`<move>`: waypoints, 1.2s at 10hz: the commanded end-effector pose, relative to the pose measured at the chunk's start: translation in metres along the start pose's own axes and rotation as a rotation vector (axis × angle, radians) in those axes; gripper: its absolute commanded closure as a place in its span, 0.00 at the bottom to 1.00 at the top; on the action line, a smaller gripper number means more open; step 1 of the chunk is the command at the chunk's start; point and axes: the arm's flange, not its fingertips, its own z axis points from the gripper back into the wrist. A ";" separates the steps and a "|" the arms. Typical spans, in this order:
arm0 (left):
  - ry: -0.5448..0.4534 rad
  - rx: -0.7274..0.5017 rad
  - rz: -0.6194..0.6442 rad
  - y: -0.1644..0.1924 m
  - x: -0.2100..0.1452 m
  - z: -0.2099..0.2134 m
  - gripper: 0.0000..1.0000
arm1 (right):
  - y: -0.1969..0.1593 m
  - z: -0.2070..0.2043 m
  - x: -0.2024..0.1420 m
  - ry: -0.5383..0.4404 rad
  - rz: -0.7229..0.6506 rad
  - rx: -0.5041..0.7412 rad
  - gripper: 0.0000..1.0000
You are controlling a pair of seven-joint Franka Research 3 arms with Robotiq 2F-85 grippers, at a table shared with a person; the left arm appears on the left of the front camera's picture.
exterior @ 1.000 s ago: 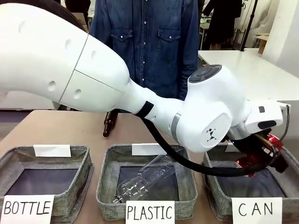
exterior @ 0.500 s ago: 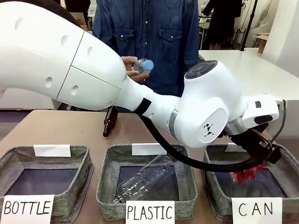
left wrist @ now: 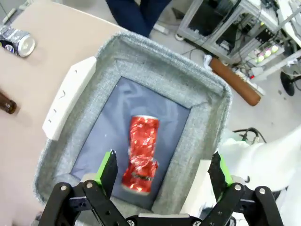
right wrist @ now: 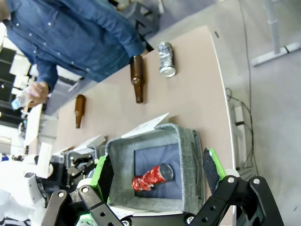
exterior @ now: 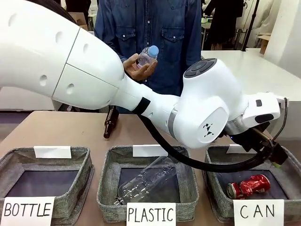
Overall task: Sort the can waste into the basket.
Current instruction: Pick up the can waste from the table and place it in the right Fabric basket.
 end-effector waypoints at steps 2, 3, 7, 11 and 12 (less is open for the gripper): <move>0.242 0.023 0.036 -0.011 -0.058 0.100 0.00 | 0.000 0.000 0.000 0.000 0.000 0.000 0.00; 0.268 0.086 0.101 -0.012 -0.083 0.149 0.00 | 0.007 -0.010 0.002 0.027 0.018 -0.051 0.00; 0.176 0.406 0.725 0.061 -0.166 0.338 0.00 | 0.095 -0.063 -0.002 0.137 0.276 -0.040 0.00; -0.119 0.370 1.434 0.138 -0.328 0.490 0.00 | 0.206 -0.115 -0.044 0.402 0.138 0.374 0.00; -0.382 0.190 1.528 0.150 -0.366 0.519 0.00 | 0.223 -0.125 -0.050 0.484 -0.009 0.462 0.00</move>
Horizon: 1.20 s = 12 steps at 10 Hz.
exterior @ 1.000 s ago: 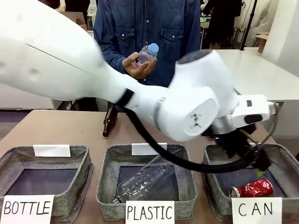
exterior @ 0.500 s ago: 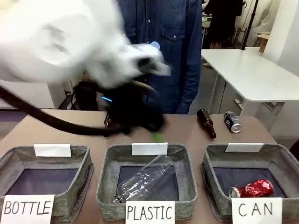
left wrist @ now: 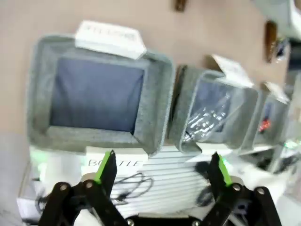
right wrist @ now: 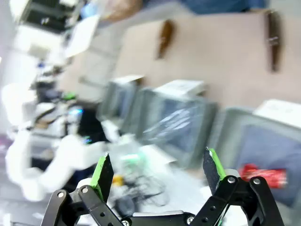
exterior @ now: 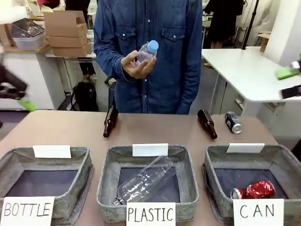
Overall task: Sort the can waste into the basket.
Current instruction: Pick up the can waste from the table and place it in the right Fabric basket.
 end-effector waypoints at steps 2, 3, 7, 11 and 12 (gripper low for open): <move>-0.295 -0.718 0.469 0.099 0.015 0.013 0.00 | -0.006 -0.037 -0.001 0.021 -0.547 0.205 0.00; -0.400 -0.940 0.454 0.124 0.021 0.006 0.00 | -0.018 -0.035 0.001 -0.014 -0.577 0.182 0.00; -0.166 -0.517 0.449 0.143 0.035 0.047 0.00 | -0.028 -0.030 0.019 0.029 -0.525 0.183 0.00; -0.166 -0.517 0.449 0.143 0.035 0.047 0.00 | -0.028 -0.030 0.019 0.029 -0.525 0.183 0.00; -0.166 -0.517 0.449 0.143 0.035 0.047 0.00 | -0.028 -0.030 0.019 0.029 -0.525 0.183 0.00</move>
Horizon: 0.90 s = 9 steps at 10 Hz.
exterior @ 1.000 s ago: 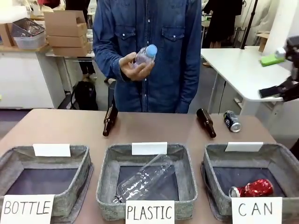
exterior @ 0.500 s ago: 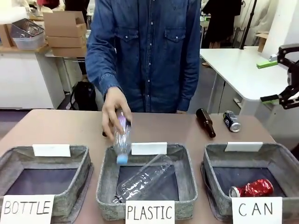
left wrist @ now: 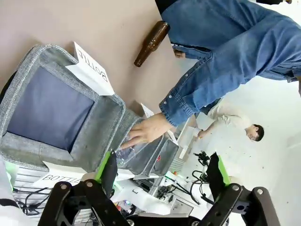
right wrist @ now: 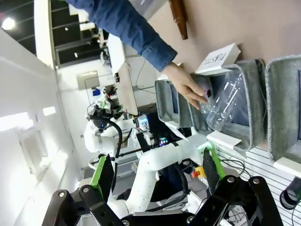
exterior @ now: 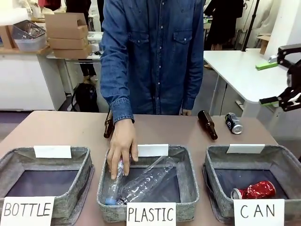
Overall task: Sort the can waste into the basket.
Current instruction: Pick up the can waste from the table and place it in the right Fabric basket.
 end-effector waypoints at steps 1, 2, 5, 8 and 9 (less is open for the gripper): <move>0.004 0.002 -0.018 0.001 0.001 0.002 0.00 | 0.003 0.000 0.002 -0.001 0.021 0.023 0.00; 0.004 0.002 -0.018 0.001 0.001 0.002 0.00 | 0.003 0.000 0.002 -0.001 0.021 0.023 0.00; 0.004 0.002 -0.018 0.001 0.001 0.002 0.00 | 0.003 0.000 0.002 -0.001 0.021 0.023 0.00; 0.004 0.002 -0.018 0.001 0.001 0.002 0.00 | 0.003 0.000 0.002 -0.001 0.021 0.023 0.00; 0.004 0.002 -0.018 0.001 0.001 0.002 0.00 | 0.000 0.001 0.000 -0.003 0.000 0.000 0.00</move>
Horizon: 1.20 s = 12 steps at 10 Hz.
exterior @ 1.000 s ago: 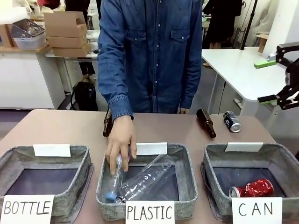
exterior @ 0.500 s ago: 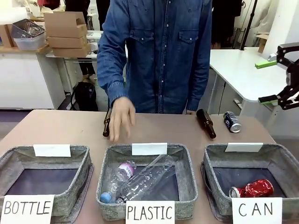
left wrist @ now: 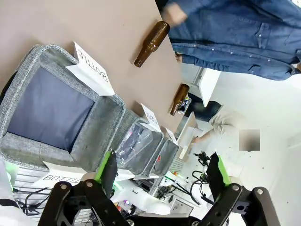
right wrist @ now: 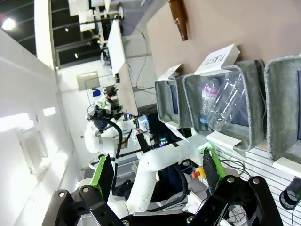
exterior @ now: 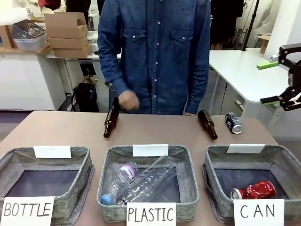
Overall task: Sort the can waste into the basket.
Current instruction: Pick up the can waste from the table and place it in the right Fabric basket.
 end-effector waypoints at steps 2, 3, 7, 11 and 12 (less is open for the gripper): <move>0.106 -0.112 0.028 -0.012 -0.016 -0.016 0.00 | 0.033 -0.069 0.066 -0.007 0.078 -0.644 0.00; 0.110 -0.073 -0.004 -0.007 -0.031 -0.045 0.00 | 0.024 -0.085 0.097 -0.064 0.043 -0.910 0.00; 0.239 0.022 0.017 0.049 -0.071 -0.115 0.00 | -0.014 -0.012 0.102 -0.443 -0.091 -0.958 0.00; 0.218 0.025 -0.010 -0.023 -0.016 -0.075 0.00 | -0.038 -0.037 0.153 -0.369 0.109 -1.018 0.00; 0.218 0.025 -0.010 -0.023 -0.016 -0.075 0.00 | -0.058 -0.052 0.195 -0.396 0.151 -1.071 0.00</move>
